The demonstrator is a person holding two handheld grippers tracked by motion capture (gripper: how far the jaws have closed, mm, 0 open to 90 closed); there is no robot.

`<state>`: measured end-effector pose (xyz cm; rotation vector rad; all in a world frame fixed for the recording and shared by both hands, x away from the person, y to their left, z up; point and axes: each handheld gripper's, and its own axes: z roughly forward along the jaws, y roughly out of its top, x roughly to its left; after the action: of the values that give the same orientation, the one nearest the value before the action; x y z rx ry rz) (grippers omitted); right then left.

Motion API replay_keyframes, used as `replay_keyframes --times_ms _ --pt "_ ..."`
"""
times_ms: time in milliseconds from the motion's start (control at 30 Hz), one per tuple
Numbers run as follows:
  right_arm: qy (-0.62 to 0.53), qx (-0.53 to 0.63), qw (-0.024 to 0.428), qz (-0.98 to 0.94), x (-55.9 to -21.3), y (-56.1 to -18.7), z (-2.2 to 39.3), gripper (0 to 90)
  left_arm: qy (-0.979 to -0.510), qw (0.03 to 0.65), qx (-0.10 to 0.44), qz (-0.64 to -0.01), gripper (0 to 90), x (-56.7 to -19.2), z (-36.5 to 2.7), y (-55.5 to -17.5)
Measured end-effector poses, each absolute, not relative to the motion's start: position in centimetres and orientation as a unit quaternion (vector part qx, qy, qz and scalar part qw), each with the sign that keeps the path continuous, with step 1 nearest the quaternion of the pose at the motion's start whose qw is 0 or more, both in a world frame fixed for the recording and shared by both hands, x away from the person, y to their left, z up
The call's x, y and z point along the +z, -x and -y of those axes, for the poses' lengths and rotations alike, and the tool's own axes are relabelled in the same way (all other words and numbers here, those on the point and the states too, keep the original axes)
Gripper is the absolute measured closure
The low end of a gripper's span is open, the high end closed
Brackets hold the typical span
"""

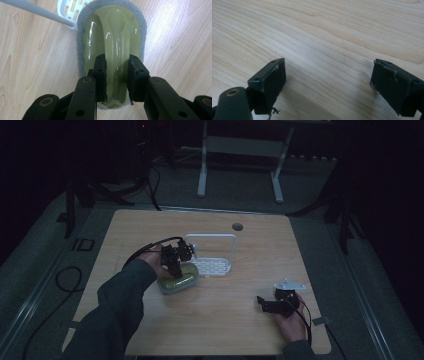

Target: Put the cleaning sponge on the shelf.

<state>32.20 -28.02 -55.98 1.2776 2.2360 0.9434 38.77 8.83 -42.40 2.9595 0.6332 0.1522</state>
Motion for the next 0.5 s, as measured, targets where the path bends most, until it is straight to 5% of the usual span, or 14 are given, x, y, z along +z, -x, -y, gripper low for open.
replay_keyframes --times_ms 500 --pt "-0.456 0.337 0.199 -0.799 -56.0 -32.2 28.0 12.3 -0.979 0.081 0.054 -0.179 71.6 -41.8 -7.4 -39.5"
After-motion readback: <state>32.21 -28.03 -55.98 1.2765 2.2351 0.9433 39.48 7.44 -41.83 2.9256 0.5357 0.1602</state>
